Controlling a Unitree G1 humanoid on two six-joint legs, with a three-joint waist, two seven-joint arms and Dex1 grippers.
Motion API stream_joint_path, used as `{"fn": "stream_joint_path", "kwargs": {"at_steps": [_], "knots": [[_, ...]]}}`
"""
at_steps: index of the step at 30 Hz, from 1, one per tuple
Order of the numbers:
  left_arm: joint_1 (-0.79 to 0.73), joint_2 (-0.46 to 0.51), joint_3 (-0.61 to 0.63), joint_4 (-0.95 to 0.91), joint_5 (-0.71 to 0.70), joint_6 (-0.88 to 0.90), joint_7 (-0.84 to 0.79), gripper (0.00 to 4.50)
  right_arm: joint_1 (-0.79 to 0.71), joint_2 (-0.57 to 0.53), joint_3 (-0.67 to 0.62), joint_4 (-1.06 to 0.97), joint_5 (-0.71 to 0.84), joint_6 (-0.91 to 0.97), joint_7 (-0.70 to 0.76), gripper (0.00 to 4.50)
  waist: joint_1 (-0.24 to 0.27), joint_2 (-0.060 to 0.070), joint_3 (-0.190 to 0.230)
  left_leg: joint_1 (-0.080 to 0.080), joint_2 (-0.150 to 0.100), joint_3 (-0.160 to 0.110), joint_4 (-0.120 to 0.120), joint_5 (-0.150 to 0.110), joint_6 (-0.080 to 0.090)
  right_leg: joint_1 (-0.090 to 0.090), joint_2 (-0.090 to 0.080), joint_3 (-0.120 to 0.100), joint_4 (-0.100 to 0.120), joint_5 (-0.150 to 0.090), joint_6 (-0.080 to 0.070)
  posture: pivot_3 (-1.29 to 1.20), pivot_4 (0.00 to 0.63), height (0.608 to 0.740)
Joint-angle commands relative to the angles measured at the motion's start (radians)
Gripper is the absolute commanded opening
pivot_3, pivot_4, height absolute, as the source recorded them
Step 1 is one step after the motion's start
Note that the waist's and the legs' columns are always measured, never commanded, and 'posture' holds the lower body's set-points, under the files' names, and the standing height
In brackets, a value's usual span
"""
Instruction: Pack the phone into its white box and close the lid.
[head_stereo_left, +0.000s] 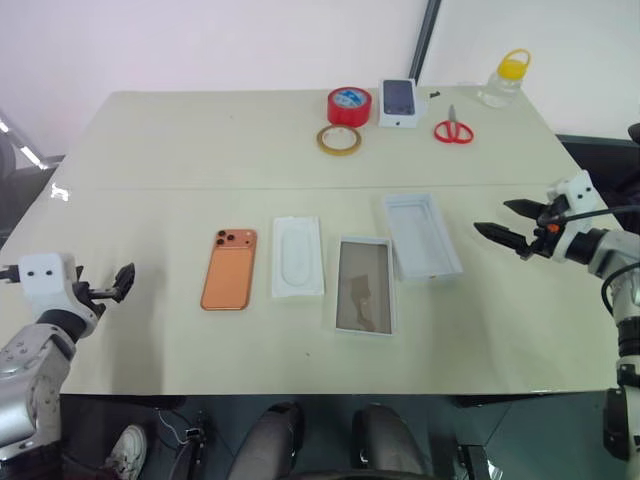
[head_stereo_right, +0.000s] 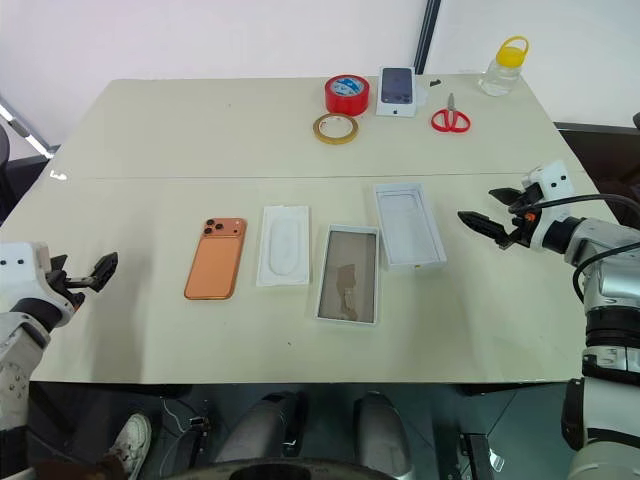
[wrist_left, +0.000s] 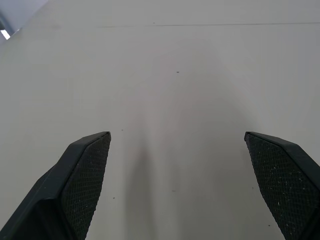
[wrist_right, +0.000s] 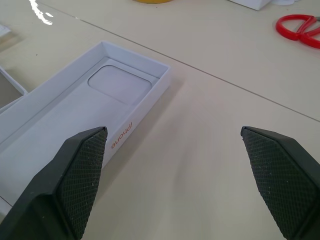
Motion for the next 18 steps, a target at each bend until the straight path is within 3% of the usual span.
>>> {"fn": "stream_joint_path", "kwargs": {"at_steps": [1,10,18], "knots": [[0.005,0.014,0.011,-0.024,0.01,-0.014,0.0,4.5,-0.016,-0.02,-0.006,-0.008,-0.005,-0.007,0.008,4.47,0.0,0.0,0.0,0.0,0.0,0.0,0.0,0.0,0.0,0.0,0.0,0.0,0.0,0.0,0.0,0.0,0.15,0.74],[-0.003,0.013,-0.003,-0.04,0.002,-0.003,-0.002,4.5,-0.006,-0.009,0.005,-0.062,0.002,0.005,0.014,4.47,0.0,0.0,0.0,0.0,0.0,0.0,0.0,0.0,0.0,0.0,0.0,0.0,0.0,0.0,0.0,0.0,0.15,0.74],[-0.071,-0.002,-0.132,-0.157,-0.061,0.119,-0.023,4.5,0.043,0.034,0.048,-0.307,0.027,0.085,0.003,4.47,0.001,0.0,0.0,0.0,0.0,0.0,0.0,0.0,0.0,0.0,0.0,0.0,0.0,0.0,0.0,0.0,0.15,0.74]]}}
